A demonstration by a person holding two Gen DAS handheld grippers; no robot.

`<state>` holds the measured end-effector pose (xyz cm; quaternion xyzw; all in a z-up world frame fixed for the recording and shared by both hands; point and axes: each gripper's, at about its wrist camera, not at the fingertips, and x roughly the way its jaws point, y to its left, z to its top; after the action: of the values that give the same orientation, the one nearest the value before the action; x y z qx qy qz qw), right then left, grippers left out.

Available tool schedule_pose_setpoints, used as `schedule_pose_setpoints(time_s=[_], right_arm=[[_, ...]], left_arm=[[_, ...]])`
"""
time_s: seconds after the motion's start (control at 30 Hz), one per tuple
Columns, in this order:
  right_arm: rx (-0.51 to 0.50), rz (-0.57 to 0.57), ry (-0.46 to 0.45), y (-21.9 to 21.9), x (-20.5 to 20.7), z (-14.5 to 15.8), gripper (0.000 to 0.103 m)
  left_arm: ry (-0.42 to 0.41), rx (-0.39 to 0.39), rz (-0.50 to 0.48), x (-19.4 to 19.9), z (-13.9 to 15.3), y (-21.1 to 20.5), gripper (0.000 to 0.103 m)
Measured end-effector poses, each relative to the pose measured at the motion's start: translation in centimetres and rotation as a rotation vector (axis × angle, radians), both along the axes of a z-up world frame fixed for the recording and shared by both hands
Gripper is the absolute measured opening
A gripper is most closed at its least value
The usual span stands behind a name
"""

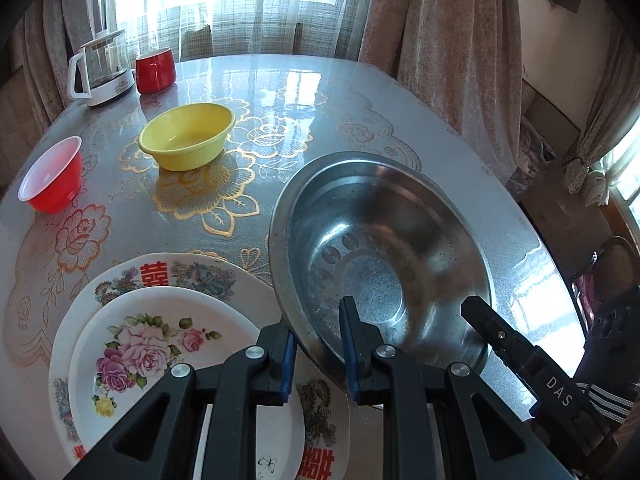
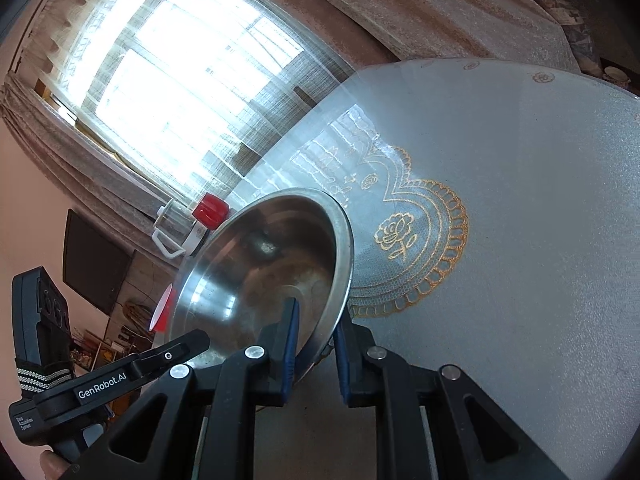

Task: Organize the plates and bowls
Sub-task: 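Lift and carry the steel basin with both grippers past the plate stack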

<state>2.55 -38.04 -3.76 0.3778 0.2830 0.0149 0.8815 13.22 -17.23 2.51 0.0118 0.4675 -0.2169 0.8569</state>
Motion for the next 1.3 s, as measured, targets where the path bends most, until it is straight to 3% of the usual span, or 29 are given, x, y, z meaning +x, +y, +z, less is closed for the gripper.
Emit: schedule_pose_setpoints(time_s=[0.27, 0.47, 0.93, 1.3], right_arm=[[-0.071, 0.005, -0.028, 0.6, -1.2, 2.3, 0.017], [-0.129, 0.052, -0.081, 2.7, -1.2, 5.1, 0.017], [-0.156, 0.262, -0.104, 10.4, 1.7, 7.5, 0.017], [-0.172, 0.452, -0.085, 19.0, 5.5, 7.4, 0.017]], left_arm=[[-0.051, -0.061, 0.008, -2.0, 1.7, 1.0, 0.022], [-0.113, -0.106, 0.051, -3.0, 3.7, 4.0, 0.022], [-0.162, -0.145, 0.232, -4.9, 4.5, 14.1, 0.023], [-0.184, -0.134, 0.422, -6.9, 3.5, 22.9, 0.025]])
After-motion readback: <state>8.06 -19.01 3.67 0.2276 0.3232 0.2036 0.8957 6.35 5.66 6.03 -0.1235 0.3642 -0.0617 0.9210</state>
